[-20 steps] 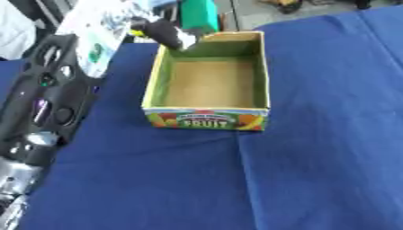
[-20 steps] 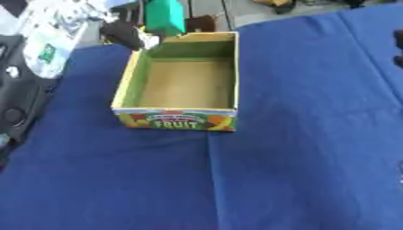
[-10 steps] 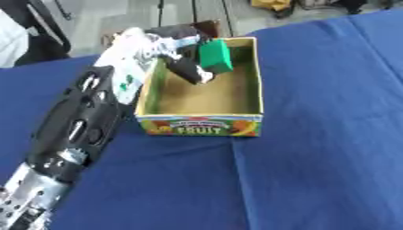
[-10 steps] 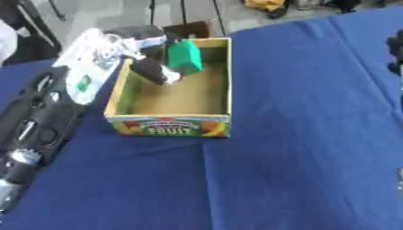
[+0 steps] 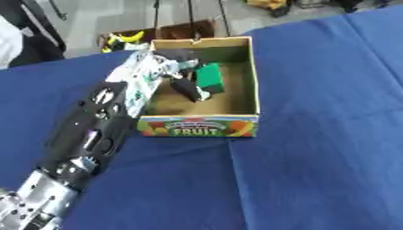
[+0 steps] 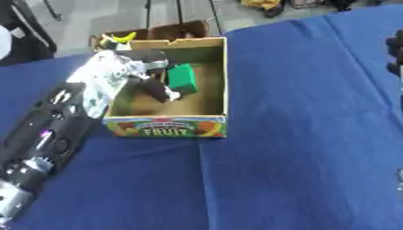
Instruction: Pick up objects on the table and place them in the box.
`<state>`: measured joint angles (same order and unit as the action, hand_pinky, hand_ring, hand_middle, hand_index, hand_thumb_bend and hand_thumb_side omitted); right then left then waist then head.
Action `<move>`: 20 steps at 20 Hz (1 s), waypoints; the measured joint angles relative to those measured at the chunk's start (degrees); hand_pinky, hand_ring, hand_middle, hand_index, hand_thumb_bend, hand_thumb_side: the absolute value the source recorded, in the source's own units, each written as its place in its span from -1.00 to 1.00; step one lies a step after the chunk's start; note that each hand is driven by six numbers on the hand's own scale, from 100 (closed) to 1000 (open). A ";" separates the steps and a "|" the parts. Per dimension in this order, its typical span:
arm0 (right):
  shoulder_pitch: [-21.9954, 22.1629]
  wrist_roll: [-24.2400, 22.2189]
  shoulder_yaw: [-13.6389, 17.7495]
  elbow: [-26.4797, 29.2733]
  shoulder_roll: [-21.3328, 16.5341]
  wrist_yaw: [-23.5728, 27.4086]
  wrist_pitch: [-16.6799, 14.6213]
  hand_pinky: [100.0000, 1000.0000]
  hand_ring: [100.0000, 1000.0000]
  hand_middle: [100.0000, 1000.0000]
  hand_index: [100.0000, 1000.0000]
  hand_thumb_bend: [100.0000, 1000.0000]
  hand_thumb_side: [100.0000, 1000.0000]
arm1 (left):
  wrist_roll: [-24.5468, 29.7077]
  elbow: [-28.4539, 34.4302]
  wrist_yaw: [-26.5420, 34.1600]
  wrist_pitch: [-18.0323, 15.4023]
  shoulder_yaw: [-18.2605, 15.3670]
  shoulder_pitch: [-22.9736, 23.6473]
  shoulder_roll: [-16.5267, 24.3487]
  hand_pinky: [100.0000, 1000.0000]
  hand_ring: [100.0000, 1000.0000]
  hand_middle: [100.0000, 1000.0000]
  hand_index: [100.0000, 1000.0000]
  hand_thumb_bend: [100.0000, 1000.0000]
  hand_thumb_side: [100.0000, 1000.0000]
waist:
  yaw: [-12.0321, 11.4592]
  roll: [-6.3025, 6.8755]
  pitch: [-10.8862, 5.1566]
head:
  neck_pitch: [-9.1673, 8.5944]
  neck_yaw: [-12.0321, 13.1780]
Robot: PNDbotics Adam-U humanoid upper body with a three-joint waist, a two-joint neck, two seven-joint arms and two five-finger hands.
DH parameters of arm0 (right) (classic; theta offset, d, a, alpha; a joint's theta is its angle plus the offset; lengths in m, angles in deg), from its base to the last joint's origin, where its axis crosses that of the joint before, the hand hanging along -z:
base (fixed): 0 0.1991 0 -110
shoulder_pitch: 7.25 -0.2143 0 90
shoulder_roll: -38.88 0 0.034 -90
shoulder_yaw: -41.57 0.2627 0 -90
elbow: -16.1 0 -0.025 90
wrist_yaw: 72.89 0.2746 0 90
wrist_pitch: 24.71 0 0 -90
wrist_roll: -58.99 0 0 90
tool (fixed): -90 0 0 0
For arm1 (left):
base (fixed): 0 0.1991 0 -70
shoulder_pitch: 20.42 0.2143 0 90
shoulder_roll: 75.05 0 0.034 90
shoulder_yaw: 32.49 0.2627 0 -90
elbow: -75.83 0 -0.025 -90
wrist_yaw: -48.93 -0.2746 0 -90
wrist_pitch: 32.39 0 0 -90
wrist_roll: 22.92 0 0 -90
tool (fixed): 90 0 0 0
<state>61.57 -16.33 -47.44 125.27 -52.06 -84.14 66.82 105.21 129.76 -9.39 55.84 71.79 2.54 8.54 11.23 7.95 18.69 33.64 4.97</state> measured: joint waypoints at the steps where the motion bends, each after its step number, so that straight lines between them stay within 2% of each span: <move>1: 0.00 0.00 0.00 0.00 0.00 0.00 0.00 0.71 0.79 0.61 0.80 -1.00 1.00 | 0.58 -0.23 -0.80 -0.26 0.00 0.02 0.00 0.05 0.19 0.21 0.75 -1.00 0.03 | 0.00 0.01 0.00 | 0.00 0.00; 2: 0.00 0.00 0.00 0.00 0.00 0.00 0.00 0.71 0.79 0.60 0.80 -1.00 1.00 | 1.19 -0.36 -1.59 -0.51 0.00 0.02 0.00 0.07 0.30 0.31 0.80 -1.00 0.04 | 0.00 0.01 0.00 | 0.01 0.00; 3: 0.00 0.00 0.00 0.00 0.00 0.00 0.00 0.71 0.79 0.60 0.80 -1.00 1.00 | 1.81 -0.46 -2.38 -0.75 0.00 0.02 0.00 0.07 0.30 0.31 0.80 -1.00 0.04 | -0.01 0.01 0.00 | 0.01 0.00; 4: 0.00 0.00 0.00 0.00 0.00 0.00 0.00 0.71 0.79 0.60 0.80 -1.00 1.00 | 2.38 -0.46 -3.13 -0.94 -0.02 0.02 0.00 0.17 0.46 0.53 0.92 -1.00 0.06 | -0.01 0.01 0.00 | 0.01 0.00; 5: 0.00 0.00 0.00 0.00 0.00 0.00 0.00 0.71 0.79 0.60 0.80 -1.00 1.00 | 2.93 -0.46 -3.90 -1.07 -0.02 0.02 0.00 0.25 0.54 0.64 1.00 -1.00 0.08 | -0.01 0.01 0.00 | 0.01 0.00; 7: 0.00 0.00 0.00 0.00 0.00 0.01 0.00 0.71 0.79 0.60 0.80 -1.00 1.00 | 3.80 -0.29 -5.55 -1.24 -0.04 0.02 0.00 0.34 0.64 0.77 1.00 -0.97 0.10 | 0.00 0.01 0.00 | 0.01 0.00; 9: 0.00 0.00 0.00 0.00 0.00 0.01 0.00 0.71 0.79 0.60 0.80 -1.00 1.00 | 4.09 0.17 -7.31 -1.31 -0.07 0.02 0.00 0.38 0.68 0.85 1.00 -0.84 0.13 | 0.00 0.00 0.00 | 0.01 -0.01; 10: 0.01 0.00 0.00 0.00 0.00 0.01 0.00 0.71 0.79 0.60 0.80 -1.00 1.00 | 4.05 0.40 -8.18 -1.33 -0.10 0.02 0.00 0.41 0.71 0.89 1.00 -0.57 0.20 | 0.00 0.00 0.00 | 0.01 -0.01; 12: 0.01 0.00 0.00 0.00 0.00 0.01 0.00 0.71 0.79 0.60 0.80 -1.00 1.00 | 3.63 1.04 -9.83 -1.42 -0.21 0.02 0.01 0.43 0.73 0.86 1.00 0.11 0.27 | 0.00 0.00 0.00 | 0.01 -0.01; 13: 0.01 0.00 0.00 0.00 0.01 0.01 0.00 0.71 0.79 0.60 0.80 -1.00 1.00 | 3.32 1.35 -10.65 -1.44 -0.22 0.02 0.02 0.44 0.73 0.86 1.00 0.27 0.28 | 0.00 0.00 -0.01 | 0.01 -0.01; 17: 0.02 0.00 0.00 0.00 0.01 0.01 0.00 0.71 0.79 0.60 0.80 -1.00 1.00 | 2.35 2.11 -14.29 -1.09 -0.27 0.02 0.08 0.46 0.75 0.89 1.00 0.40 0.31 | -0.01 0.00 -0.04 | 0.01 -0.02; 18: 0.02 0.00 0.00 0.00 0.01 0.01 0.00 0.71 0.79 0.60 0.80 -1.00 1.00 | 2.13 2.26 -15.25 -0.91 -0.40 0.02 0.08 0.48 0.77 0.92 1.00 0.58 0.31 | -0.02 0.00 -0.04 | 0.01 -0.02; 20: 0.02 -0.01 -0.01 0.00 0.03 0.02 0.00 0.71 0.79 0.60 0.80 -1.00 1.00 | 1.81 2.39 -17.12 -0.53 -0.51 -0.01 0.08 0.52 0.81 0.96 1.00 0.68 0.33 | -0.03 -0.01 -0.06 | 0.01 -0.02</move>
<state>61.59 -16.34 -47.45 125.27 -52.04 -84.12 66.82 107.02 132.15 -26.52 55.31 71.28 2.53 8.62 11.20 7.94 18.63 33.65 4.95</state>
